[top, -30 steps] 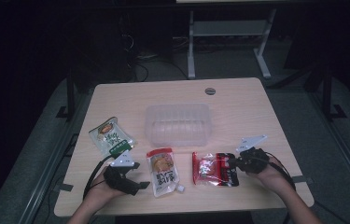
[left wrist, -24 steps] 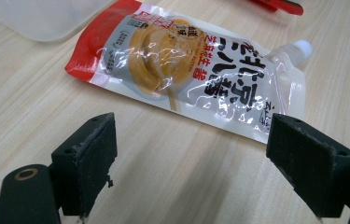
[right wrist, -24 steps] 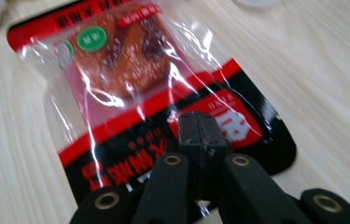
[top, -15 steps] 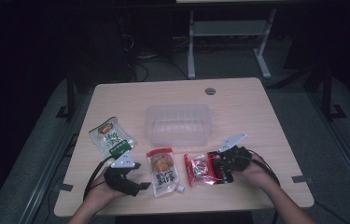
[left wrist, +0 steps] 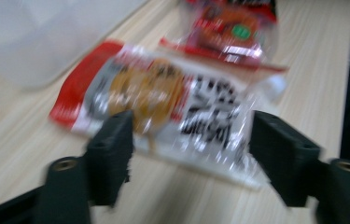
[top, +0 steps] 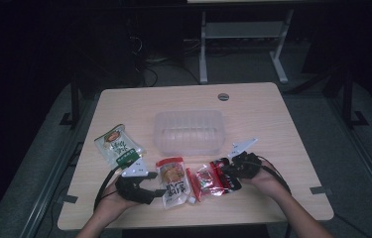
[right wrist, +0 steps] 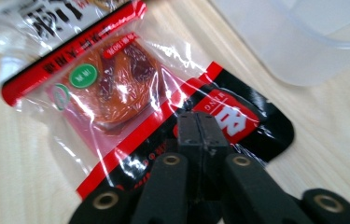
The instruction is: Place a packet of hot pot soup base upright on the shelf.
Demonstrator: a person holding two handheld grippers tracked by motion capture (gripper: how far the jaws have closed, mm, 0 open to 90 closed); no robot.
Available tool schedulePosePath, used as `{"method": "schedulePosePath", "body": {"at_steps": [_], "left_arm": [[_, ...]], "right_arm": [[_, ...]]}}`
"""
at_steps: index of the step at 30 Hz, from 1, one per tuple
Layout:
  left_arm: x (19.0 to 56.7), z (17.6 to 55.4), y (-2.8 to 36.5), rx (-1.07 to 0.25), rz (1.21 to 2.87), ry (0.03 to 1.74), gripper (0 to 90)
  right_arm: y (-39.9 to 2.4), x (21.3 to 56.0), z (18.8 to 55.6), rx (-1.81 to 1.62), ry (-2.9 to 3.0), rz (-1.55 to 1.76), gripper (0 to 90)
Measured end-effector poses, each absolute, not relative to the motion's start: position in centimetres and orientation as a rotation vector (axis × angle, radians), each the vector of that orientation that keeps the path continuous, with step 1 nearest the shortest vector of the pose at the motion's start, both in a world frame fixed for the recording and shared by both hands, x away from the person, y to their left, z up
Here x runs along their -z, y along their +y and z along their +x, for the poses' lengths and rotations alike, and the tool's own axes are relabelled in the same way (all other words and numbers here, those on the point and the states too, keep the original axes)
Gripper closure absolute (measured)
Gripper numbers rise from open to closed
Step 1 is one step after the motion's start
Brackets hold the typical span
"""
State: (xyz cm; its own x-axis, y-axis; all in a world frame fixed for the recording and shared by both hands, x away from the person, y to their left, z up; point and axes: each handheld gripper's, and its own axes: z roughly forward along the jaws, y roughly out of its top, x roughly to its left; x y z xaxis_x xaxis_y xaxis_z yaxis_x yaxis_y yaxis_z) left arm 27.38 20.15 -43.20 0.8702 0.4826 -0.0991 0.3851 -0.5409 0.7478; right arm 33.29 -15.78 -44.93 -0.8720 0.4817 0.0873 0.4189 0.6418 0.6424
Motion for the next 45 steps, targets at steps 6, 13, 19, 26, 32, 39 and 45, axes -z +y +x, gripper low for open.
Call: {"method": "schedulePosePath", "body": {"at_steps": [6, 13, 19, 26, 32, 39, 45], "left_arm": [[42.2, 28.6, 16.9, -0.108, 2.212, 0.548, 70.1], [42.8, 29.8, 13.6, -0.068, 2.273, 0.492, 89.4], [43.8, 30.4, 11.6, -0.063, 2.329, 0.459, 89.3], [44.7, 30.3, 11.0, -0.061, 2.347, 0.461, 89.3], [45.1, 30.5, 10.8, -0.058, 2.361, 0.475, 89.3], [45.5, 30.7, 10.7, -0.043, 2.386, 0.466, 89.4], [45.8, 30.8, 10.6, -0.022, 2.388, 0.484, 89.5]], "right_arm": [[-17.8, 43.8, 32.5, -1.112, 2.715, 0.852, 63.9], [-19.3, 43.3, 31.6, -1.083, 2.658, 0.940, 39.2], [-20.2, 43.4, 30.9, -1.102, 2.623, 0.995, 33.8], [-20.0, 43.8, 31.5, -1.107, 2.618, 0.967, 31.1], [-20.0, 44.0, 31.3, -1.100, 2.630, 0.966, 29.7], [-20.5, 43.7, 30.9, -1.156, 2.629, 0.994, 27.7], [-20.7, 43.7, 31.1, -1.215, 2.633, 1.024, 25.2]]}}
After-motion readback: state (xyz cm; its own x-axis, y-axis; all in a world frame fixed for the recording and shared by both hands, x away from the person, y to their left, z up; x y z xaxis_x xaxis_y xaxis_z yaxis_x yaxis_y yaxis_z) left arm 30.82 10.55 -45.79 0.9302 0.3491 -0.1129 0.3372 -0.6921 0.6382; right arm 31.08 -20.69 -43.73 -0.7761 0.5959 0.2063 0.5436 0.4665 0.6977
